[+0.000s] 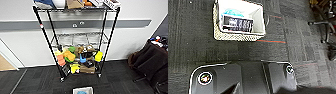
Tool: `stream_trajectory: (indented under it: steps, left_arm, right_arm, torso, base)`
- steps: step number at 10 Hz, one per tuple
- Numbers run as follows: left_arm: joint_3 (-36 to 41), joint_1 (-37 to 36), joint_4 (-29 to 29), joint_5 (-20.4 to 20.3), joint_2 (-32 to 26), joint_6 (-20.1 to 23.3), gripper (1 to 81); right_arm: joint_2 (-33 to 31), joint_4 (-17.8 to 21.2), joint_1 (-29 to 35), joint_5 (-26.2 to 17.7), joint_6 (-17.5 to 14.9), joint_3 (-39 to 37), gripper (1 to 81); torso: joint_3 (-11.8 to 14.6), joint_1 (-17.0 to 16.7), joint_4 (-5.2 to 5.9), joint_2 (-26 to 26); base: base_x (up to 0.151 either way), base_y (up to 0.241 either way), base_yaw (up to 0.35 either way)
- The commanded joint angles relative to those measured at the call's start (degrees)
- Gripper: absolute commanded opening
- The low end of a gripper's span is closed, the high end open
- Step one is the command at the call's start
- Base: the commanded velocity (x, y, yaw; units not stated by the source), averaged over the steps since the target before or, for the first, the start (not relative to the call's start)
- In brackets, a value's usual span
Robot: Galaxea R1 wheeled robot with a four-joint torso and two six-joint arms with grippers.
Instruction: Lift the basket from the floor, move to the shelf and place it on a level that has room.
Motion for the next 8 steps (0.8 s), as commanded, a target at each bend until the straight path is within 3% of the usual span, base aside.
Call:
stream_trajectory:
  steps: [1,8]
  left_arm:
    - [0.9,-3.0,0.0,2.5,-1.2,0.0,81.1]
    - [0.9,-2.6,0.0,2.4,-1.2,0.0,81.1]
  right_arm:
    - [-1.3,0.2,3.3,-2.8,0.0,0.7,81.1]
    - [-1.3,0.2,3.1,-2.8,0.1,0.5,81.1]
  torso:
    - [0.0,0.0,0.0,0.0]
    - [0.0,0.0,0.0,0.0]
  base:
    - [0.098,0.0,0.0]
    - [0.096,0.0,0.0]
